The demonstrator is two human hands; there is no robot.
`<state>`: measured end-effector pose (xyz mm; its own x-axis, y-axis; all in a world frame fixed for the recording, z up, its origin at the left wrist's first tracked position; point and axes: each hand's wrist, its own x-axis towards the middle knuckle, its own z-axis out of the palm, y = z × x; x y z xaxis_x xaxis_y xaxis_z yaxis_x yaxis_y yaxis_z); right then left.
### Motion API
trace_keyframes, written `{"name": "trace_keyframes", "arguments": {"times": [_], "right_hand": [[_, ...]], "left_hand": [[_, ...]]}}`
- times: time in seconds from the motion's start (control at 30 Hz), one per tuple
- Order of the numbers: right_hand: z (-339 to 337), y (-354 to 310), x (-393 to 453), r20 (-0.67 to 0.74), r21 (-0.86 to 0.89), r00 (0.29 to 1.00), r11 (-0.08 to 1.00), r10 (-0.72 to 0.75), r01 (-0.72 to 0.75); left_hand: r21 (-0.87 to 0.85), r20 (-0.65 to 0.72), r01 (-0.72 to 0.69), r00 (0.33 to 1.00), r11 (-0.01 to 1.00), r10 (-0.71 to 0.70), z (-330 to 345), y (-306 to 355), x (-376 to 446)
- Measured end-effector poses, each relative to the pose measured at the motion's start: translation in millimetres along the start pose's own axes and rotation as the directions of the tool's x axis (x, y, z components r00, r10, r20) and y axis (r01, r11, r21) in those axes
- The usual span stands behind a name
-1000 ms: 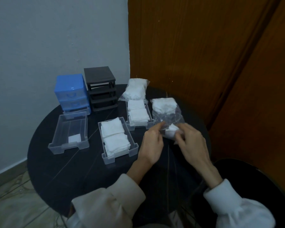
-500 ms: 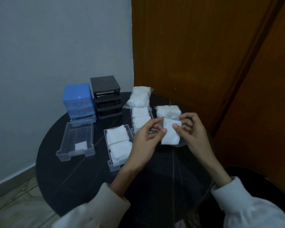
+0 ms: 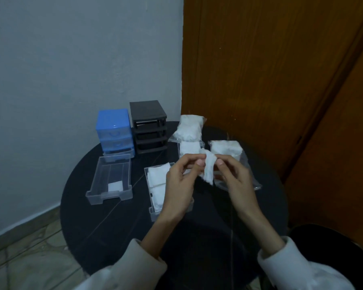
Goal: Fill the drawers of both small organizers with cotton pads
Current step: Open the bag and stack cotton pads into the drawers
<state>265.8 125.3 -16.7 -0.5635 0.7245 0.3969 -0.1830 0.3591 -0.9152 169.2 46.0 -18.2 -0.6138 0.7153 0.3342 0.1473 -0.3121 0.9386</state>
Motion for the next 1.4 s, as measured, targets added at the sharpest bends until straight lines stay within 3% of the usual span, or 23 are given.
{"name": "trace_keyframes", "arguments": {"times": [0.13, 0.7, 1.4], "right_hand": [[1.6, 2.2, -1.6, 0.042, 0.017, 0.997, 0.998, 0.066, -0.067], [14.3, -1.2, -0.8, -0.007, -0.062, 1.0, 0.998, 0.004, -0.004], [26.8, -2.5, 0.1, 0.009, -0.049, 1.0, 0.999, 0.019, -0.019]], "left_hand": [[-0.002, -0.009, -0.012, 1.0, 1.0, 0.012, -5.2, 0.3, -4.3], [0.126, -0.06, -0.03, 0.997, 0.992, 0.038, -15.7, -4.1, -5.2], [0.092, -0.089, -0.015, 0.996, 0.996, 0.023, -28.6, 0.3, -8.6]]}}
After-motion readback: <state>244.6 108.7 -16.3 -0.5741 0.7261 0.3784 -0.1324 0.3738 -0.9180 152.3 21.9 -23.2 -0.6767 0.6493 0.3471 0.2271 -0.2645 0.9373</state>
